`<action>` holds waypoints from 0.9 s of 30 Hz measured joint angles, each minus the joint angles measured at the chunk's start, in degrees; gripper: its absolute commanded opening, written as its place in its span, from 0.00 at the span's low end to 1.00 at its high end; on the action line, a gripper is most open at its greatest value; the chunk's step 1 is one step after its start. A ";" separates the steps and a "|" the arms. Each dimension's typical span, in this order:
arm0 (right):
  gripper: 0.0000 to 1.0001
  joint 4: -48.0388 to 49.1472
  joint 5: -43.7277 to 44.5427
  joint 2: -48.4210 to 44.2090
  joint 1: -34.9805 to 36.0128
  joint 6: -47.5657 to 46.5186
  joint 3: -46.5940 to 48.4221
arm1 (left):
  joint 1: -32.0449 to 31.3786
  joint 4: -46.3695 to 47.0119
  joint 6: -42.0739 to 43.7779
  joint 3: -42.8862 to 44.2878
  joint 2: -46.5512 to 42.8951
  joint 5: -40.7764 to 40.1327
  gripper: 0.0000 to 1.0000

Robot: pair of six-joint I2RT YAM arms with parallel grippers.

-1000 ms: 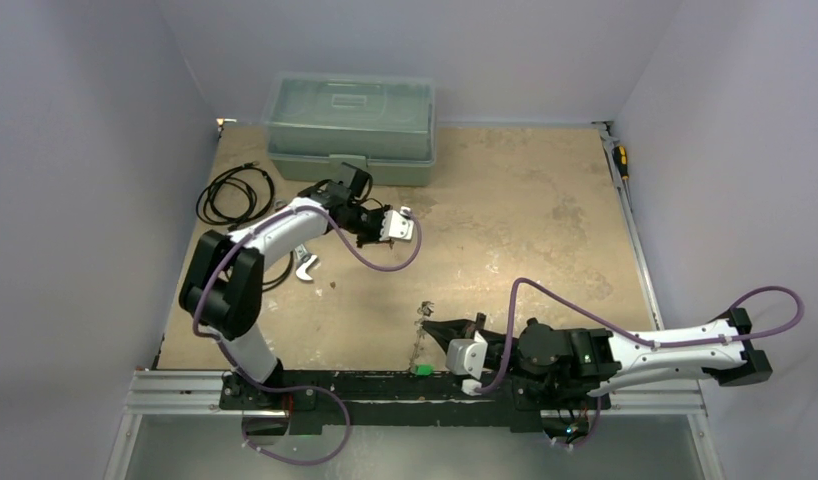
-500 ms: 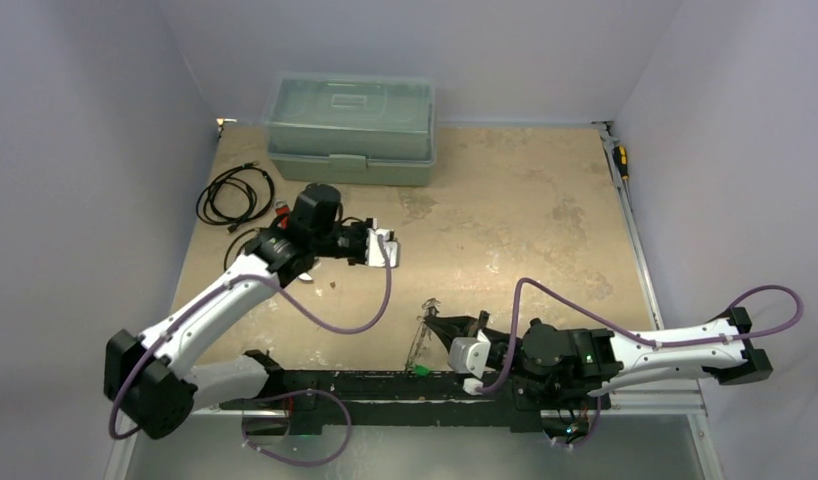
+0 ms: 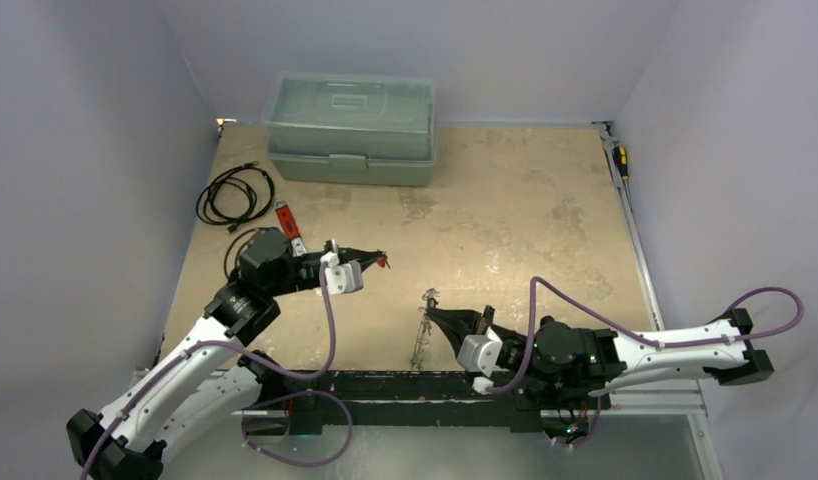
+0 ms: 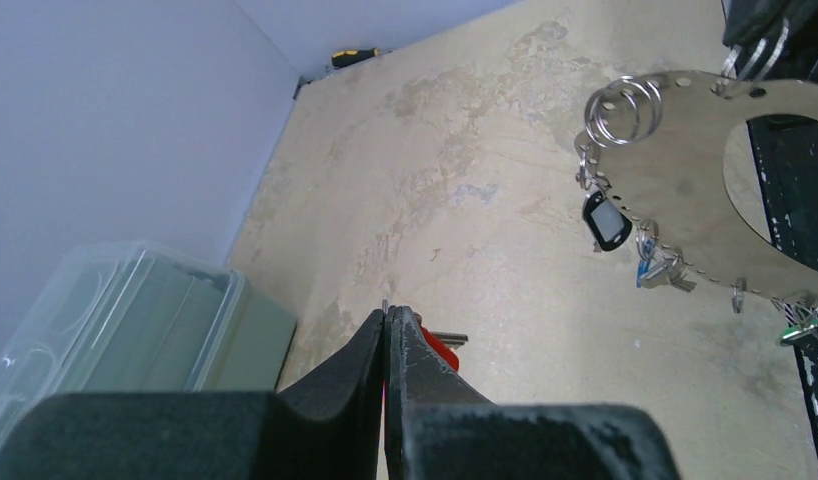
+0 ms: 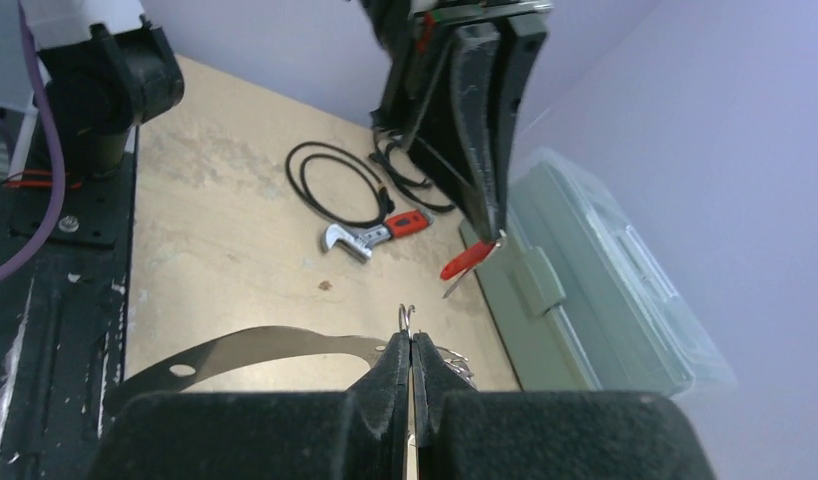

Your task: Put the keys on the keyring

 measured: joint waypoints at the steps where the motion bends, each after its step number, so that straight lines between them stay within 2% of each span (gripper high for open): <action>1: 0.00 0.57 0.00 -0.13 0.00 -0.28 -0.02 | 0.00 1.11 -1.14 -1.14 -1.29 -0.26 0.00; 7: 0.00 4.83 -0.07 -0.52 0.00 -2.43 -0.09 | 0.00 6.38 -7.50 -5.92 -9.73 -2.99 0.00; 16: 0.00 13.92 -0.17 2.19 0.00 -6.95 -2.82 | 0.00 7.65 -10.45 -9.79 -17.66 -4.79 0.00; 22: 0.00 15.21 -0.52 6.29 -0.83 -7.96 -1.77 | -0.96 7.54 -10.43 -11.15 -20.52 -4.24 0.00; 27: 0.00 13.53 -3.19 11.45 -6.08 -6.99 1.51 | -2.38 7.96 -10.38 -11.96 -23.47 -2.03 0.00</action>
